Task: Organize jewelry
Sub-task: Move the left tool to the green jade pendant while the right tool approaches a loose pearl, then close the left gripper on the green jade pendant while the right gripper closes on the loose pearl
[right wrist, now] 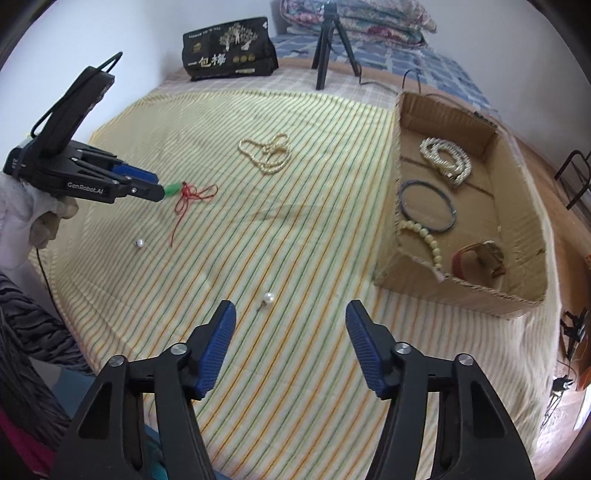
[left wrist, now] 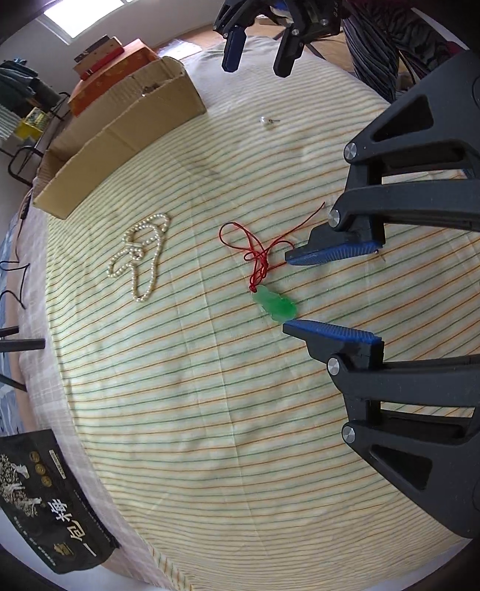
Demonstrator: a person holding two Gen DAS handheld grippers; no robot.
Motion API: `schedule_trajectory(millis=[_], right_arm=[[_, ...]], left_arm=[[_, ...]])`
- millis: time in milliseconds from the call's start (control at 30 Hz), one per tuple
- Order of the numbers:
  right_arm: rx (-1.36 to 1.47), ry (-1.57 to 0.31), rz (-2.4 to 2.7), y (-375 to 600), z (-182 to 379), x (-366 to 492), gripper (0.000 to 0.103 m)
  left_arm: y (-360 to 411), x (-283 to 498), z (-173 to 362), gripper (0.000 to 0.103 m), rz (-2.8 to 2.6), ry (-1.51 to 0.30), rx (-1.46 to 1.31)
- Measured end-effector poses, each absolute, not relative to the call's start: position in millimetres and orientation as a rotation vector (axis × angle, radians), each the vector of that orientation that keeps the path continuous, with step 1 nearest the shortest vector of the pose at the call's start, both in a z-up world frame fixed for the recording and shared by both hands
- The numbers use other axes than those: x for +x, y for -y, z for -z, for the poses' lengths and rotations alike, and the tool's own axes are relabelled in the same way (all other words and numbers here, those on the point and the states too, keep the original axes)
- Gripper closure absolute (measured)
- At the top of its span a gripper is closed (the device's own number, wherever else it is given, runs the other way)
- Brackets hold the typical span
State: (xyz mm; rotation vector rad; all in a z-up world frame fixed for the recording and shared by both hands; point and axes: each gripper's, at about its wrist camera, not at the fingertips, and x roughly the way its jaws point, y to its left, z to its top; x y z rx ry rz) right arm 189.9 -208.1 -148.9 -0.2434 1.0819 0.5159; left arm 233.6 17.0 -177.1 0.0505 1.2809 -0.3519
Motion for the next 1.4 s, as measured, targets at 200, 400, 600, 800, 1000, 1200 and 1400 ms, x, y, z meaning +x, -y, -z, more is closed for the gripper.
schedule_trajectory(millis=[200, 400, 600, 800, 1000, 1200, 1400], right_arm=[[-0.238, -1.158, -0.563, 196, 169, 195, 0.061], [-0.169, -1.209, -0.56, 195, 181, 203, 0.07], [-0.122, -1.233, -0.555, 197, 186, 209, 0.071], [-0.146, -1.231, -0.554, 192, 185, 208, 0.072], [-0.164, -1.235, -0.545, 187, 188, 210, 0.074], [-0.163, -1.24, -0.54, 187, 189, 212, 0.077], [-0.199, -1.236, -0.534, 183, 191, 213, 0.083]], left_arm=[[-13, 235, 186, 0.072, 0.368, -1.306, 0.069], [-12, 238, 187, 0.072, 0.377, -1.305, 0.074], [-9, 240, 189, 0.072, 0.39, -1.307, 0.084], [-7, 240, 184, 0.072, 0.357, -1.277, 0.14], [-3, 251, 188, 0.072, 0.354, -1.27, 0.166], [3, 254, 197, 0.072, 0.365, -1.276, 0.207], [5, 255, 200, 0.087, 0.366, -1.285, 0.186]])
